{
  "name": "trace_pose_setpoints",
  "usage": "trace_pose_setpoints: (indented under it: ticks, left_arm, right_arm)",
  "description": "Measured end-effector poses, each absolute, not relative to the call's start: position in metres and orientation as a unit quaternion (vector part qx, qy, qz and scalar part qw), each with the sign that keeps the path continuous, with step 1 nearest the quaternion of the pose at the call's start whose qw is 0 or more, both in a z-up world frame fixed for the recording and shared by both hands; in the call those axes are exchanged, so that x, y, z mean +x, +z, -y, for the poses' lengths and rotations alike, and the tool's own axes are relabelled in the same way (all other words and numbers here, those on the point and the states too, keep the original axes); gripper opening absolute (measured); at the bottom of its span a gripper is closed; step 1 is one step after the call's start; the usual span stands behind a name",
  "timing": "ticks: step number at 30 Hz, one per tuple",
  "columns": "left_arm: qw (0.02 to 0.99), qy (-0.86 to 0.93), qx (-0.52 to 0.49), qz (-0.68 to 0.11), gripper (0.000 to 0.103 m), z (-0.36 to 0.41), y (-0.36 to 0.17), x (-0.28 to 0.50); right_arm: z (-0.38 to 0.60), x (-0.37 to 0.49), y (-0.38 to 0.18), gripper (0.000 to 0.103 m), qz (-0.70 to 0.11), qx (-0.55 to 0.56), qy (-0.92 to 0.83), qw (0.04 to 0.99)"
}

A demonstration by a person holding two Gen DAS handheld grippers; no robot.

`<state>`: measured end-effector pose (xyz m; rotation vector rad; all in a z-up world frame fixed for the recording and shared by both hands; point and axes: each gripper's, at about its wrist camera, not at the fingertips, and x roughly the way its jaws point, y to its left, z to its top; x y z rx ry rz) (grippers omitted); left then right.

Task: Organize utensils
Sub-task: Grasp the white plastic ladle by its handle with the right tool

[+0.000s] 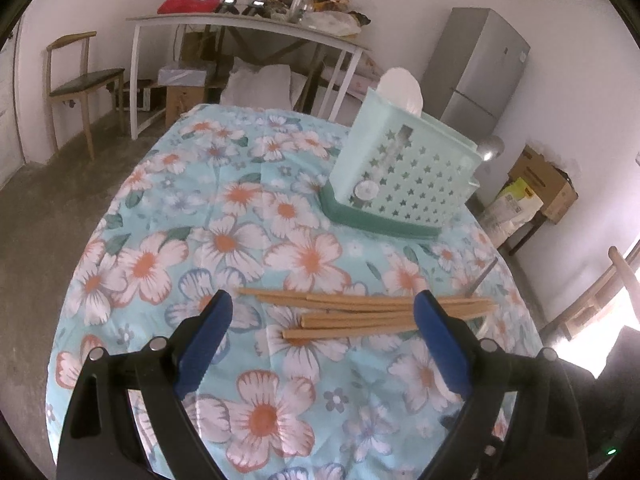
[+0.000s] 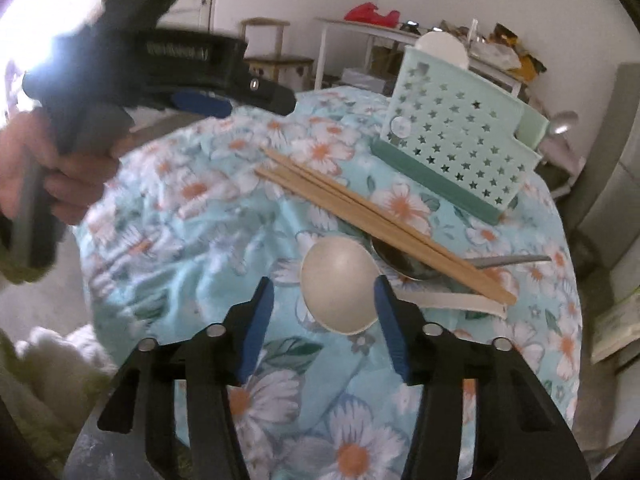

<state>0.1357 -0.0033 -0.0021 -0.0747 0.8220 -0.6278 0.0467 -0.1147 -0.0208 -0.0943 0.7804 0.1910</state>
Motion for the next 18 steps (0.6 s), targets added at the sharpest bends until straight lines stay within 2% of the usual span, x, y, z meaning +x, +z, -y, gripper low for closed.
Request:
trace_pose_setpoints:
  ticks: [4, 6, 13, 18]
  left_arm:
    - [0.860, -0.311, -0.039, -0.403, 0.090, 0.004, -0.006, 0.133]
    - [0.849, -0.325, -0.049, -0.412, 0.084, 0.005, -0.009, 0.132]
    - [0.778, -0.403, -0.079, -0.476, 0.058, 0.037, -0.029, 0.133]
    - [0.714, -0.432, -0.079, -0.545, 0.032, 0.073, -0.056, 0.139]
  right_arm:
    - [0.101, 0.051, -0.039, 0.026, -0.392, -0.114, 0.071, 0.910]
    - [0.099, 0.050, -0.044, 0.012, -0.396, -0.123, 0.069, 0.908]
    - [0.107, 0.034, -0.037, 0.008, -0.390, -0.111, 0.057, 0.912]
    - [0.109, 0.018, -0.038, 0.008, -0.394, -0.112, 0.048, 0.911]
